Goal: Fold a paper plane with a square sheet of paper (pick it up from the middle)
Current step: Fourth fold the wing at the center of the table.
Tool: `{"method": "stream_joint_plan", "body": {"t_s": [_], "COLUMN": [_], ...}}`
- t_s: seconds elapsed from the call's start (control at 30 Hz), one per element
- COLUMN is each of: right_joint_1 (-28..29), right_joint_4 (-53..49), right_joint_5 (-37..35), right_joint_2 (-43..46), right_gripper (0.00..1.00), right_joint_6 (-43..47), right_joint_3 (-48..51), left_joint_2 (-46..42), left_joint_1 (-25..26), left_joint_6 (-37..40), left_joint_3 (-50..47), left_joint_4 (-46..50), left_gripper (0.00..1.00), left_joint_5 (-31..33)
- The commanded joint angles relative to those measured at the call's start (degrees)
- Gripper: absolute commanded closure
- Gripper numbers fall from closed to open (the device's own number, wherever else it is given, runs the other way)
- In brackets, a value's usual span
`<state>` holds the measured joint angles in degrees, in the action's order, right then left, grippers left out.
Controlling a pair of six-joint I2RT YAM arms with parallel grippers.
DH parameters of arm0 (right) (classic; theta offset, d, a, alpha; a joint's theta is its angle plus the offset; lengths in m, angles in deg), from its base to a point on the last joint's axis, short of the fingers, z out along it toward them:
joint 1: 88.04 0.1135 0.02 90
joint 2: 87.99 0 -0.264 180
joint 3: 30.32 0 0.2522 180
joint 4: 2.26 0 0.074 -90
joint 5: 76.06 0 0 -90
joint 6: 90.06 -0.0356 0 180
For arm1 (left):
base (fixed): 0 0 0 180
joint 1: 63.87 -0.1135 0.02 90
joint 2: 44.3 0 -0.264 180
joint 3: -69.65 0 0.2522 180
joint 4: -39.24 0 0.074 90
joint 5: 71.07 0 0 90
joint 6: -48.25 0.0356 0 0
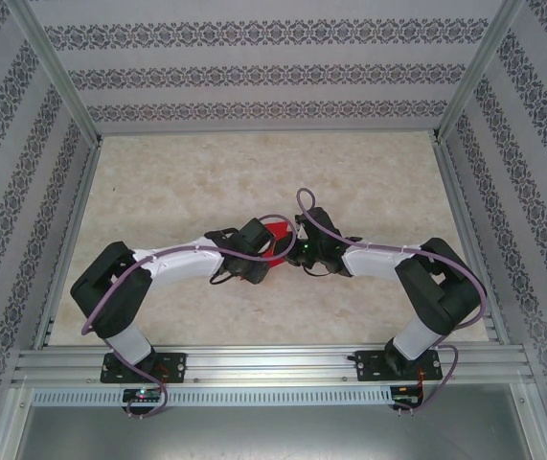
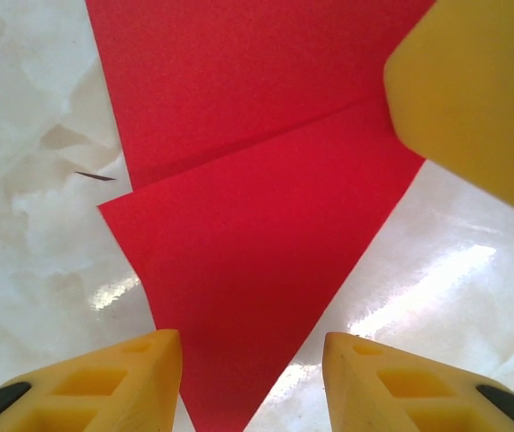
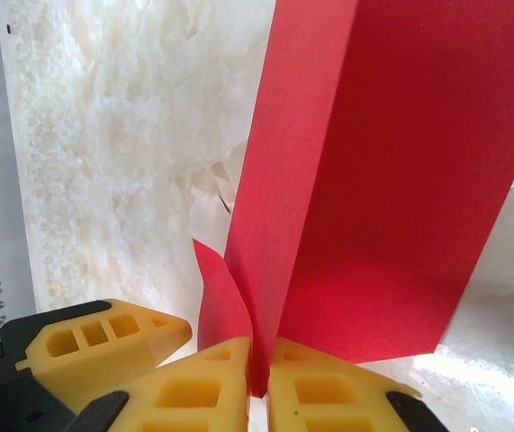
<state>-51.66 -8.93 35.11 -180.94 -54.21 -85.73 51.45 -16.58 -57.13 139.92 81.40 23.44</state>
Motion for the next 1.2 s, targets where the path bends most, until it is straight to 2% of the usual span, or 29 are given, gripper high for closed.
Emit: {"method": "stream_joint_plan", "body": {"t_s": [0.0, 0.3, 1.0, 1.17], "right_joint_1": [0.20, -0.09, -0.34, -0.58], "right_joint_4": [-0.31, -0.50, -0.28, -1.56], "right_joint_5": [0.63, 0.66, 1.29, 0.30], "right_joint_2": [1.00, 0.74, -0.73, 0.75], "right_gripper": [0.86, 0.86, 0.84, 0.79], "right_joint_6": [-0.08, -0.25, -0.15, 0.44], "right_joint_3": [-2.12, -2.65, -3.06, -2.53], "left_joint_2": [0.58, 1.29, 1.73, 1.30], "left_joint_1": [1.44, 2.90, 3.80, 3.71], "left_joint_6": [1.18, 1.29, 1.14, 0.16], "left_joint_3": [0.20, -0.50, -1.14, -1.40], "left_joint_4": [-0.28, -1.37, -2.23, -2.55], "left_gripper": [0.54, 0.58, 0.87, 0.93], "left_joint_5": [3.85, 7.26, 10.60, 9.95]}}
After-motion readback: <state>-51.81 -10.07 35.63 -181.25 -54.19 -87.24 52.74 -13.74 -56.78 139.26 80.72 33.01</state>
